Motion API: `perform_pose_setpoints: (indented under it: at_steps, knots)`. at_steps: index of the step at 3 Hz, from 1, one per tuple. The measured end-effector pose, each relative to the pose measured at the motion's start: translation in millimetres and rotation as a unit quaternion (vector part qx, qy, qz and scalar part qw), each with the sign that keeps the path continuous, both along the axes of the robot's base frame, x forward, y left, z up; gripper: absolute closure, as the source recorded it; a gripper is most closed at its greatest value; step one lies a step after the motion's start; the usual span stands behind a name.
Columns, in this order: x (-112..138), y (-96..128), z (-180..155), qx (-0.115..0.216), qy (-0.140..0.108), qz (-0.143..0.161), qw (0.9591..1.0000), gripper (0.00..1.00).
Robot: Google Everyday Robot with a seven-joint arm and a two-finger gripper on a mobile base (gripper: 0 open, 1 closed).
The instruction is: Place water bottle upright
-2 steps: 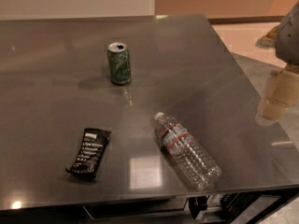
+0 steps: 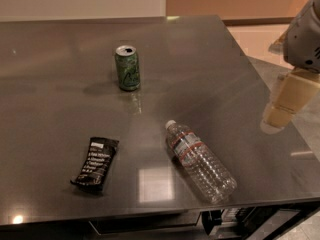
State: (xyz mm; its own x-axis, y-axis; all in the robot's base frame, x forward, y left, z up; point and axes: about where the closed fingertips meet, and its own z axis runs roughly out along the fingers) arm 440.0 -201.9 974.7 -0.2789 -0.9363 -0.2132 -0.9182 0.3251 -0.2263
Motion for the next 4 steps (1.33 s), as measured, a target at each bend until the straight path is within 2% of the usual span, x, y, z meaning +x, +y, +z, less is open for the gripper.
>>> perform_pose_setpoints:
  at_steps: [1, 2, 3, 4]
  knots:
    - [0.4, 26.5, -10.7, 0.006, 0.023, -0.026, 0.9994, 0.0]
    - [-0.6, 61.8, -23.2, 0.024, 0.051, -0.059, 0.9967, 0.0]
    - [-1.1, 85.6, -33.1, 0.036, 0.071, -0.084, 0.9933, 0.0]
    - [-3.2, 102.5, -49.2, 0.033, 0.089, -0.123, 0.9879, 0.0]
